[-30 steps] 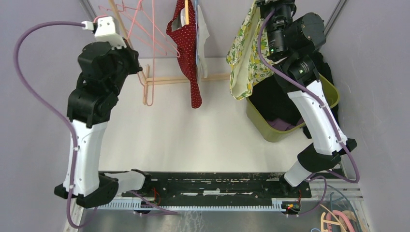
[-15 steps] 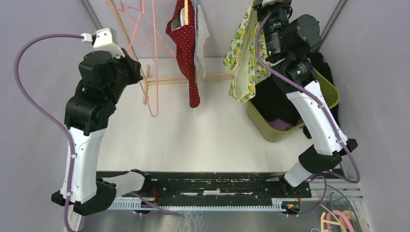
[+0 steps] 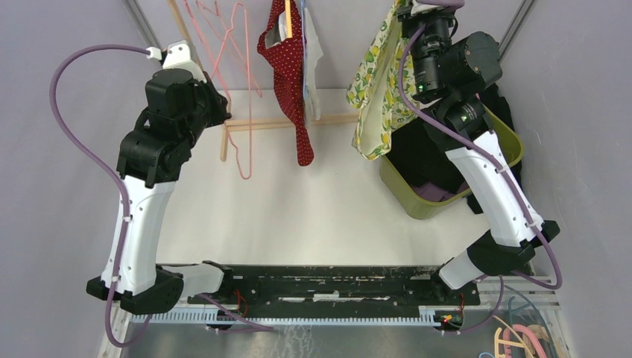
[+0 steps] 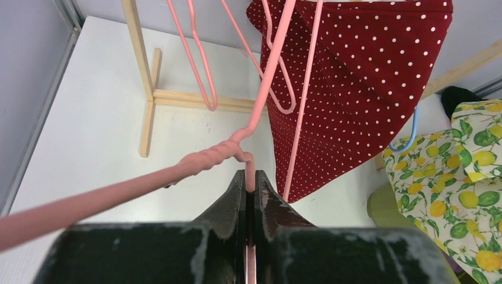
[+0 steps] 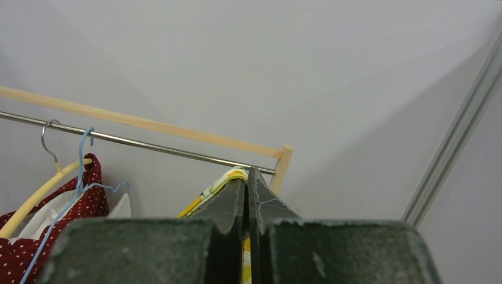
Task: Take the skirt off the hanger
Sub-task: Place the skirt in the bin.
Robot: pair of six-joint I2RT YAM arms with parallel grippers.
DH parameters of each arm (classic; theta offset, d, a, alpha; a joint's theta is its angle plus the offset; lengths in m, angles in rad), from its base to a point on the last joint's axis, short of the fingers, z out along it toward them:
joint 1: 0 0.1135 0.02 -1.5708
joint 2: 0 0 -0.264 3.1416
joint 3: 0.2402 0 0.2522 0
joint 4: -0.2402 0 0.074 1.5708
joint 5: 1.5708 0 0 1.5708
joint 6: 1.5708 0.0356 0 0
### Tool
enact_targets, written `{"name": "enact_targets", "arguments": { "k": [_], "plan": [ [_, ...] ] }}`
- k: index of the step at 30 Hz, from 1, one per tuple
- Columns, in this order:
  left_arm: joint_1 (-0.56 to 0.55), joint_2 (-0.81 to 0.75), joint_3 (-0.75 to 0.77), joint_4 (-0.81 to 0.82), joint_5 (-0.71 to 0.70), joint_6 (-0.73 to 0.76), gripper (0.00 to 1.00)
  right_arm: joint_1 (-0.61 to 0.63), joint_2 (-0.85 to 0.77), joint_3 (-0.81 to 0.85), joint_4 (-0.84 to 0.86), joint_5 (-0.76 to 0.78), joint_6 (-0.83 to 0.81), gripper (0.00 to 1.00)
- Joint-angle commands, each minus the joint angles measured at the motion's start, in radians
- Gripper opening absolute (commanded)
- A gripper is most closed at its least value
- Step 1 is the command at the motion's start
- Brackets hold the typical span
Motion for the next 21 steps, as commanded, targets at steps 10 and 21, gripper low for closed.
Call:
{"name": "enact_targets", "arguments": {
  "k": [10,21],
  "plan": [
    [-0.026,0.233,0.280,-0.027,-0.092,0.023,0.03,-0.015,-0.069,-0.026,0.098,0.006,-0.004,0.01],
    [-0.055,0.393,0.438,-0.056,-0.193,0.084,0.03,-0.021,-0.091,-0.034,0.100,0.005,-0.036,0.00]
  ]
}}
